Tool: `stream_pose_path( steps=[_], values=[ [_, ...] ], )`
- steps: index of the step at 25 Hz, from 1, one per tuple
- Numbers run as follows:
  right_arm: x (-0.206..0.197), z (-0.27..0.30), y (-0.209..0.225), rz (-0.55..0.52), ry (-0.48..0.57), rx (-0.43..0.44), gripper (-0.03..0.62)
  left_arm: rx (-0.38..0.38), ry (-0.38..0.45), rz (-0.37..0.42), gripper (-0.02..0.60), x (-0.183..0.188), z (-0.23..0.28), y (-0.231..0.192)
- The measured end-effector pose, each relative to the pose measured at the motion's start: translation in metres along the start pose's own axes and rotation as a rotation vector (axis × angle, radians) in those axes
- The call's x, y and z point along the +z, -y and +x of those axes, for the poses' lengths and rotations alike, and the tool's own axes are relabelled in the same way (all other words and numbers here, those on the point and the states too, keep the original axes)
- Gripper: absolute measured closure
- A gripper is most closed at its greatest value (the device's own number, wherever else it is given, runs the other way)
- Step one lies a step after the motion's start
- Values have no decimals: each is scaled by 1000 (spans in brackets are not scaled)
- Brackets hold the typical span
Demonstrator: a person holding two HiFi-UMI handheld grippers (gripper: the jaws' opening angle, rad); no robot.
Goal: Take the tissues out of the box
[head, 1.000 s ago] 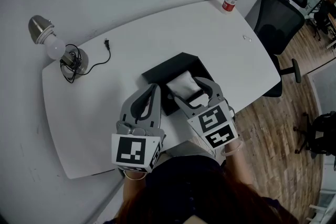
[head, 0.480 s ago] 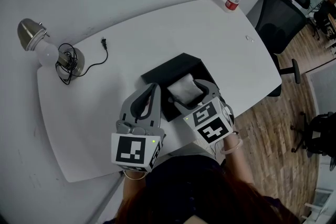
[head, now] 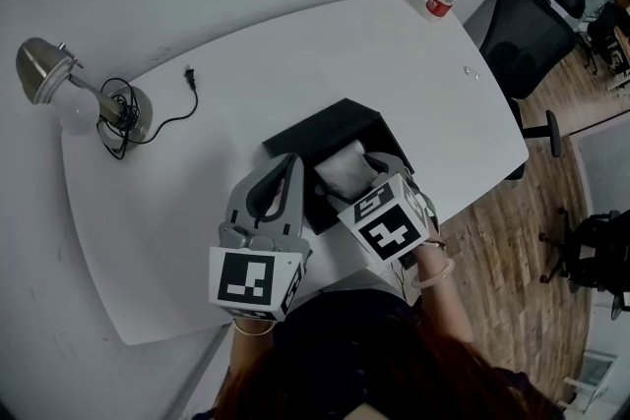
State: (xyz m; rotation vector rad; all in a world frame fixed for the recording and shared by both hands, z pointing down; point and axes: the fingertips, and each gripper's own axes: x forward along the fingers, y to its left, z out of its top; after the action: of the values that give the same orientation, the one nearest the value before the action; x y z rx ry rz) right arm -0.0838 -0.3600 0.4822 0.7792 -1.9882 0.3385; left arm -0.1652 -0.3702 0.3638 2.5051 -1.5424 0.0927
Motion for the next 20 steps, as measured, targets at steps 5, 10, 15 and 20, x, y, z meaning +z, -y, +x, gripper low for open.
stream_pose_path(
  steps=[5, 10, 15, 20],
  values=[
    [-4, 6, 2, 17, -68, -4, 263, -2, 4, -12, 556, 0, 4, -4],
    [-8, 12, 4, 25, -128, -24, 263, 4, 5, -21, 557, -2, 5, -9],
    [-11, 16, 7, 27, -174, -56, 263, 12, 8, -30, 556, -1, 6, -12],
    [-13, 16, 11, 12, -185, -79, 264, 19, 9, -47, 557, -5, 5, -13]
  ],
)
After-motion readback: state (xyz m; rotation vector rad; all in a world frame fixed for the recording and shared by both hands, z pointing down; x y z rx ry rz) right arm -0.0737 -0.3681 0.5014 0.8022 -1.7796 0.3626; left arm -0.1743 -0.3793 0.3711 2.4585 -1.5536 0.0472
